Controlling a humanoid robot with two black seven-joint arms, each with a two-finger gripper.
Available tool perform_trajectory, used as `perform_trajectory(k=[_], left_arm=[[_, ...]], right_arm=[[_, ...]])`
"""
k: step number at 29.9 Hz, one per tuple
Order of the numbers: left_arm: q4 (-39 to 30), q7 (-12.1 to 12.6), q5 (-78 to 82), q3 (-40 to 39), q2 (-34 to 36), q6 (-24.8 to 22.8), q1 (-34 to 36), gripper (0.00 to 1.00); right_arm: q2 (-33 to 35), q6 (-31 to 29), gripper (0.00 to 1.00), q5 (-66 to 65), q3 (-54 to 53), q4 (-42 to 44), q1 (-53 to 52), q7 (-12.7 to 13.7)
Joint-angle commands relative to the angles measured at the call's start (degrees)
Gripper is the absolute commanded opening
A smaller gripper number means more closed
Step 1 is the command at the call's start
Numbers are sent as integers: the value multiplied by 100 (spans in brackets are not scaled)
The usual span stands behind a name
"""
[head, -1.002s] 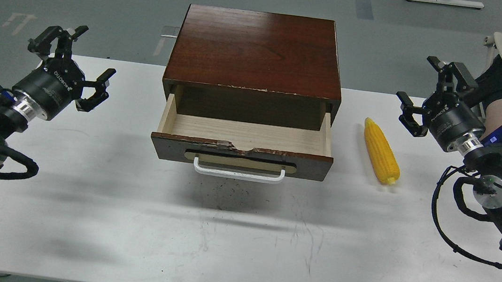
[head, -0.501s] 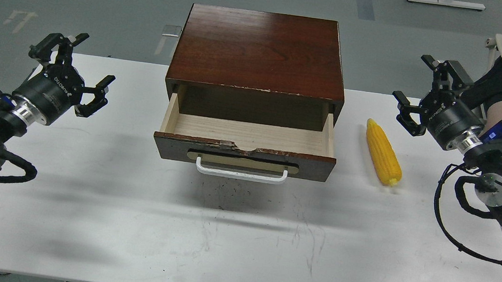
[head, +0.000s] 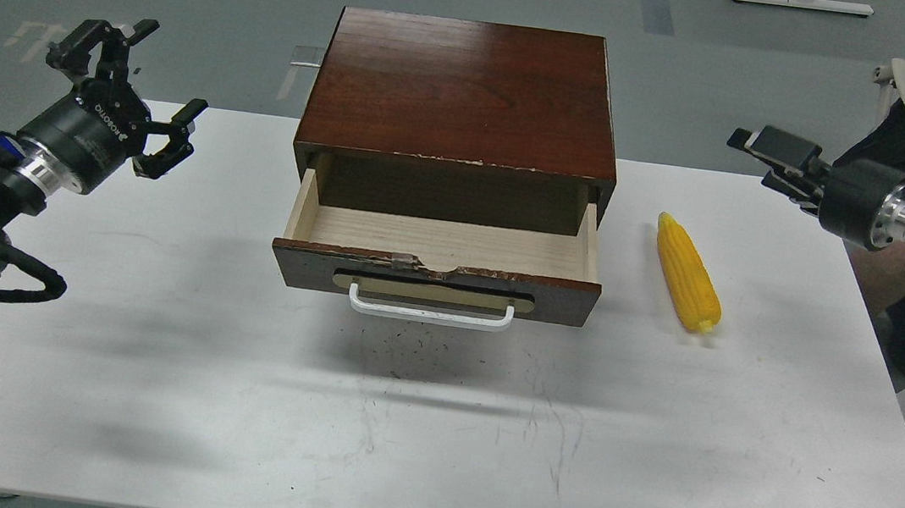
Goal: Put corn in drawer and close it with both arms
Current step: 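Move the right gripper toward the yellow corn cob beside the drawer, then close the right gripper on the corn cob and lift it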
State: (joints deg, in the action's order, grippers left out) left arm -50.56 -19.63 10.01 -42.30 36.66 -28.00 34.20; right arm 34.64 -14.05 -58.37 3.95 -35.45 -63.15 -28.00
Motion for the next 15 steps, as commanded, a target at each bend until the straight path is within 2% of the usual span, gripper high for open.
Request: perform_trajectory(k=[1,7,15], left_arm=[[-41,-32,36,2,-1,0,-10,99],[-68,-32,36,2,-1,0,-10,99],[-85,-32,36,11,25,0,-27,99]], right_arm=[[-447,481,100,-148,1104,326,-101,0],[-1186,552,100,-139,1538,934,-13,0],[-1600,552,100,-139,1968,1321,198,0]])
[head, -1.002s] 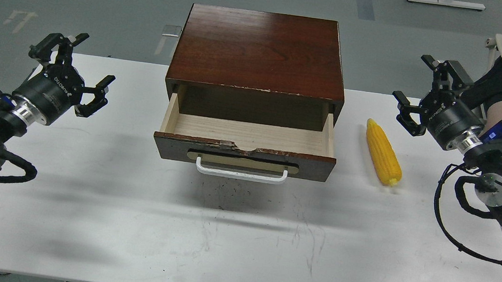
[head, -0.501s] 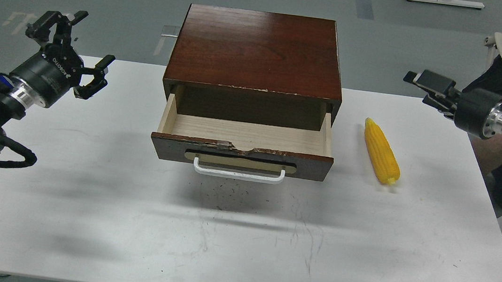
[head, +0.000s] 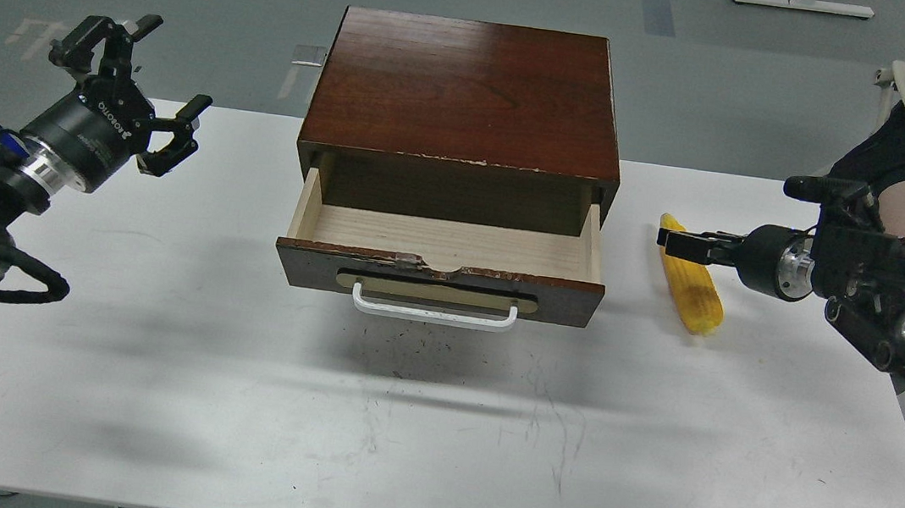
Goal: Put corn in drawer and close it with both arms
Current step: 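Close the right gripper on the corn cob and lift it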
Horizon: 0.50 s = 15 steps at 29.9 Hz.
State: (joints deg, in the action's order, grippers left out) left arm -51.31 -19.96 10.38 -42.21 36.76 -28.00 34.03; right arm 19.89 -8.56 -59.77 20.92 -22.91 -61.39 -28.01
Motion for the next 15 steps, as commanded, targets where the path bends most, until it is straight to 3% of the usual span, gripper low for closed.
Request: perform_trajectory(k=[1,15], left_arm=[[-10,1,-1,2,16,0,-11,99],[-10,10,8,2,42,0,-28,99]], right_arm=[[-135,4,100,1,324,68,21,1],[-293,4,100,-8,958,349,39,1]])
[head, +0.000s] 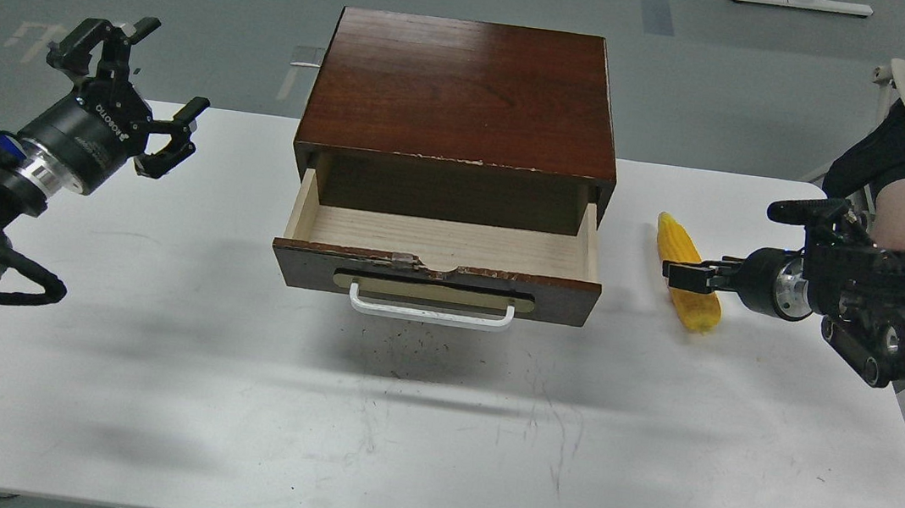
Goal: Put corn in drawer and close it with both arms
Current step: 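Close the right gripper on the corn cob and lift it, then carry the corn cob over the open drawer and lower it inside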
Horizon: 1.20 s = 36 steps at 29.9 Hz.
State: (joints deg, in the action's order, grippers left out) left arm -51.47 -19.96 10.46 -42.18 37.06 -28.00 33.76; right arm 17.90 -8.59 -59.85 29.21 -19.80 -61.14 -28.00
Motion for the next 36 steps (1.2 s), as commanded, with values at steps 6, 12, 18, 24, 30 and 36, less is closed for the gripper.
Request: perform_trajectory(k=[6,12,18,24,30,36], left_arm=[[-3,1,88,-1,20,0,-10,99],[-3,1,105,-9,29,0,-10,99],[-3,1,114,-9,73,0,-10,99],[-3,1,114,-9,187,0,-10,99],[-3,1,105,-18,249,0,-10,99],[-3,1,105,-27,249,0,8,99]], right_arm=[[-120,-28,90,9,129,108,41,0],[-120,-64,43,18,138,91,146,0],[-77,-64,6,35,146,21,77,0],[397,-46,0,61,24,-610,-423,0],[1188,-64,0,53,-398,-1656,-1634,0],[1409,-317,0,18,-381,-2825,-2980,0]])
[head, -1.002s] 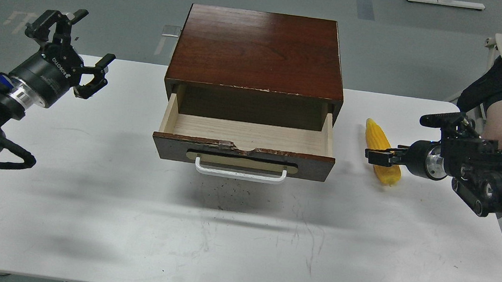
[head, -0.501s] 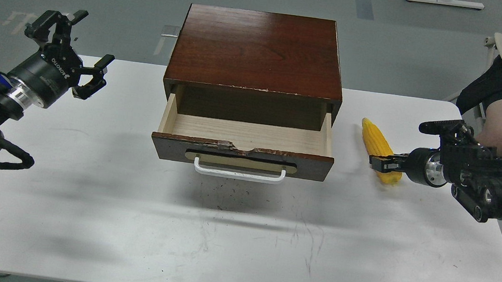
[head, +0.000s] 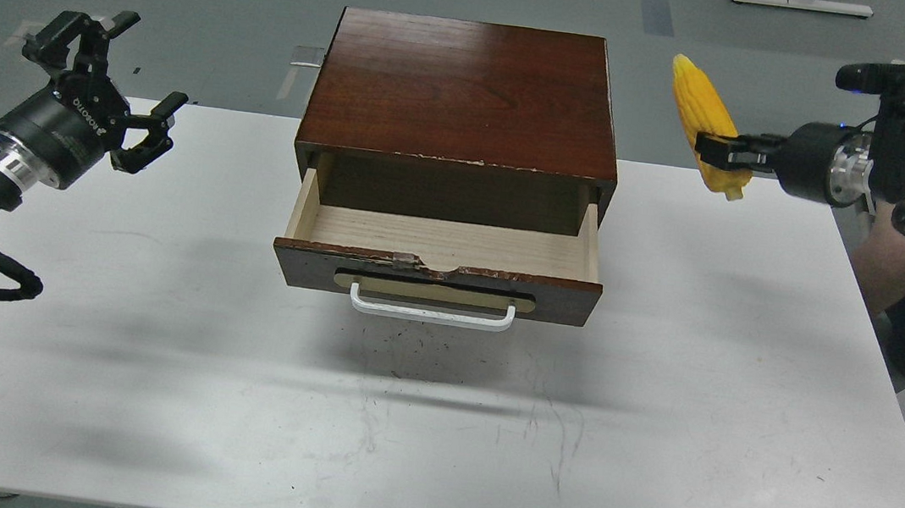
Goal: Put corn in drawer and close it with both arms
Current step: 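Carry the corn cob over the open drawer and lower it inside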
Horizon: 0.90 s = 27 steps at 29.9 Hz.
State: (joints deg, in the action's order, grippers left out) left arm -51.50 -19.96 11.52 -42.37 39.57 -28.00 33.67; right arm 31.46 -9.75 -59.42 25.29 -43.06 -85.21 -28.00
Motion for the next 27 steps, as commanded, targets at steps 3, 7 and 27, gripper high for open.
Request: perform_trajectory(k=[3,7,27], left_arm=[[-88,1,8,-9,7,0,26,99],[-158,1,8,-9,51,0,26,99],[-264,9,17,9,235,0,17,99]], right_arm=[[-35,-361,0,-78,19,-983,-1180,0],[-324,-361,0,-192,195,-1442,-1700,0],[-1977,649,0,-2899,1451,-2348,-2571,0]])
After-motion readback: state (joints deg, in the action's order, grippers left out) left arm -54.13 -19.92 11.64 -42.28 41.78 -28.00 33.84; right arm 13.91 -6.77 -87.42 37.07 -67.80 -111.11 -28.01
